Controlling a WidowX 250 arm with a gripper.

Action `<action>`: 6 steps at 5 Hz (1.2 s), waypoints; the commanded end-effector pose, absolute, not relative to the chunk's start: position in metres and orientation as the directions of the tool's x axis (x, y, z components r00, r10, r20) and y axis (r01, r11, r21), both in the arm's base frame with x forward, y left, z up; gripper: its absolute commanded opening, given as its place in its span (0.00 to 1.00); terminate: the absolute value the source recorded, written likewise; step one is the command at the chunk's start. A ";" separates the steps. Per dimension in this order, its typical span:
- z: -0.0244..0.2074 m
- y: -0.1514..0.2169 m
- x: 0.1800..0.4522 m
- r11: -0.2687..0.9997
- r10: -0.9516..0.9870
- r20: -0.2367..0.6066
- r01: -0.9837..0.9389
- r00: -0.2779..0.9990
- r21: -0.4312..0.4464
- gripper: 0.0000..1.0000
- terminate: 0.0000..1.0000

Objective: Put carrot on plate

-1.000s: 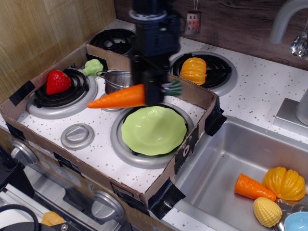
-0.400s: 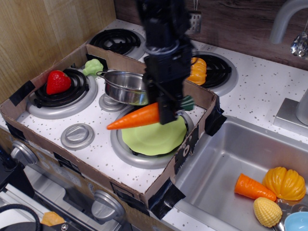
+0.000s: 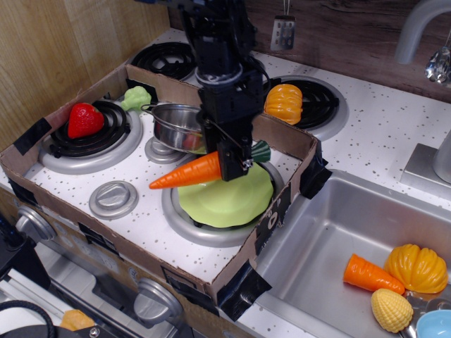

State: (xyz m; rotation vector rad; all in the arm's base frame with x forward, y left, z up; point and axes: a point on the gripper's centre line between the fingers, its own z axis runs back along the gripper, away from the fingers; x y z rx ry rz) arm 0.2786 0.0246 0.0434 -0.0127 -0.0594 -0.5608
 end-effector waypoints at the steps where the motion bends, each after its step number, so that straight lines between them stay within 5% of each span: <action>1: 0.057 0.019 0.296 0.882 -0.470 0.139 0.463 0.871 0.084 1.00 0.00; 4: 0.083 0.022 0.293 0.870 -0.491 0.099 0.482 0.866 0.100 1.00 0.00; 6: 0.159 0.023 0.285 0.842 -0.535 -0.035 0.536 0.844 0.059 1.00 0.00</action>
